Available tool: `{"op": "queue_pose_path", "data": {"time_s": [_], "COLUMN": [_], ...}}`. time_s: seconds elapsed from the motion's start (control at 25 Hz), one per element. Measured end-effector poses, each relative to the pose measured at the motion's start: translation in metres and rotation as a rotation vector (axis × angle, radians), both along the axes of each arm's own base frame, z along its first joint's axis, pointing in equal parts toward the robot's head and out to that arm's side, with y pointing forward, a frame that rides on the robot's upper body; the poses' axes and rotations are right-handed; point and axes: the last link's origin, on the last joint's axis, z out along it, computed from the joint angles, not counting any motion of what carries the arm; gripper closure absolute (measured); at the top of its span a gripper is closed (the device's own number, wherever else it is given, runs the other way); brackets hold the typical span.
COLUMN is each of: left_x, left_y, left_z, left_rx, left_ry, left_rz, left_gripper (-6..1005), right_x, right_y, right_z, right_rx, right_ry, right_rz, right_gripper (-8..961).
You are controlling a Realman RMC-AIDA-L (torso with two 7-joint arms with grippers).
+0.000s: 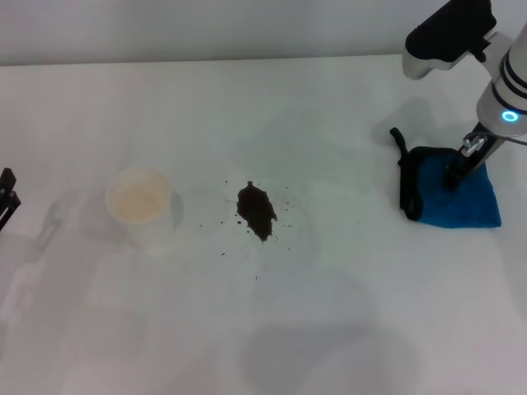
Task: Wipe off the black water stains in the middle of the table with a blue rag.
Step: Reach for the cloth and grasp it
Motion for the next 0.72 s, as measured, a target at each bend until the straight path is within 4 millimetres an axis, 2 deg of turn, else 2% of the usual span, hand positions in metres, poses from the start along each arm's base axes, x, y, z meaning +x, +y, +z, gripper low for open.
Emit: {"op": "queue_pose_path", "data": {"time_s": [0.44,0.72], "left_x": [0.0001,-0.0001], "left_y": [0.0002,-0.0004], "left_z": [-0.0008,-0.0013], "left_rx": [-0.002,-0.005], "left_ry": [0.000,0.000], "left_rz": [0.002,0.003], "left_gripper": [107,107], "right_x": [0.0040,0.0093], "right_y": [0.0009,0.0022], "right_z": [-0.0025,0.0024], "right_rx": [-0.011,-0.006], "right_ry": [-0.007,-0.018], "right_rz": [-0.001,-0.009], "right_gripper": [487,527]}}
